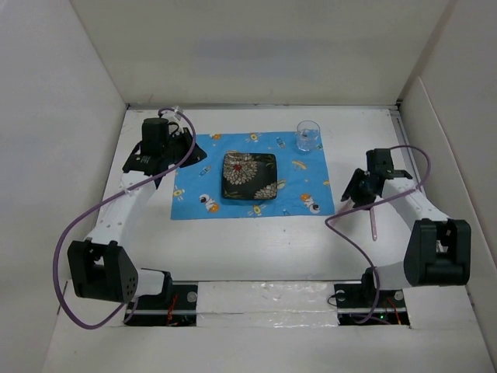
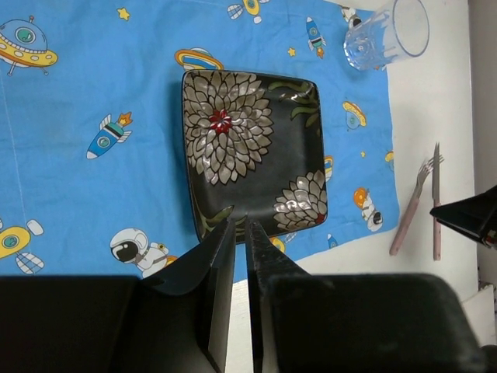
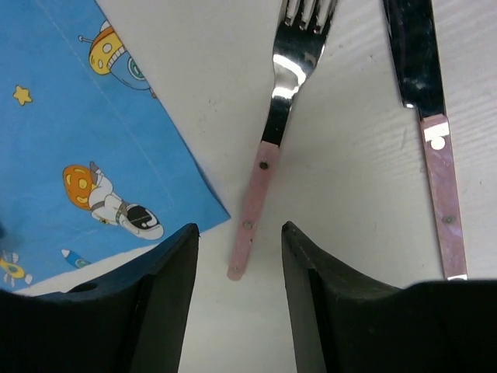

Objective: Set the dinner table for one person

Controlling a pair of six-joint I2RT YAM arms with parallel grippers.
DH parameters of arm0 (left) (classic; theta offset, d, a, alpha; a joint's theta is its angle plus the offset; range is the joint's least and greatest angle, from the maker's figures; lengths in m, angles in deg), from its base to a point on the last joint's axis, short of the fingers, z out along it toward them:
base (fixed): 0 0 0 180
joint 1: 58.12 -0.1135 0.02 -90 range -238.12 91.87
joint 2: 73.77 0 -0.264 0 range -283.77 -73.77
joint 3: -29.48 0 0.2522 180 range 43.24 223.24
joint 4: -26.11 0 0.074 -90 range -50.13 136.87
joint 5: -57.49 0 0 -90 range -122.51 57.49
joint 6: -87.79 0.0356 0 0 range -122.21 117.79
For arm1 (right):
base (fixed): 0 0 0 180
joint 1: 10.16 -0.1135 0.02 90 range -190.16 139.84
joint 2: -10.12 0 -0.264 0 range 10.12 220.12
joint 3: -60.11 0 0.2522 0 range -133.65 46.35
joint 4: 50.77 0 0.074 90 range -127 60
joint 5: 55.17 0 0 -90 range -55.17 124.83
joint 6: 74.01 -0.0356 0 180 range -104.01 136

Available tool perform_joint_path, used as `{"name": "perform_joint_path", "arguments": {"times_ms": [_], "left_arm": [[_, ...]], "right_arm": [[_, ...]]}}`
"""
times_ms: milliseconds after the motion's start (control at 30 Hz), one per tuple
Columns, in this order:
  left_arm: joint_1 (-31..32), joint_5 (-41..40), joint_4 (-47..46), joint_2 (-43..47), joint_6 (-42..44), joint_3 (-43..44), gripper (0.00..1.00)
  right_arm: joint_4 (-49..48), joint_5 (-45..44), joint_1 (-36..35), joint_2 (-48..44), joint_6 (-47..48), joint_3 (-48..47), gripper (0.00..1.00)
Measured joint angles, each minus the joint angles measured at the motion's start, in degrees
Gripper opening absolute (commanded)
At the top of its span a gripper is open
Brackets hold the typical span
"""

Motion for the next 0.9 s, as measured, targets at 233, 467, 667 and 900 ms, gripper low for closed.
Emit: {"name": "perform_joint_path", "arguments": {"times_ms": [233,467,667,900], "left_arm": [[0.0,0.5,-0.8,0.1,-0.3,-1.0,0.11],[0.0,0.3,-0.8,1.2,-0.5,-3.0,0.11],[0.0,0.0,-0.9,2.2,-0.5,-3.2,0.11],[0.0,0.6,-1.1,2.8,-1.6,-3.2,0.12]], "right_arm": [[-1.0,-0.1,-0.6,7.4,1.6,-1.1,0.46],[-1.3,-2.2,-1.9,12.4,2.0,-2.3,0.30],[-1.2,-5.4,-2.6,14.0,1.7,-4.1,0.00],[6.0,-9.3,-5.7,6.0,2.2,-13.1,0.00]]}}
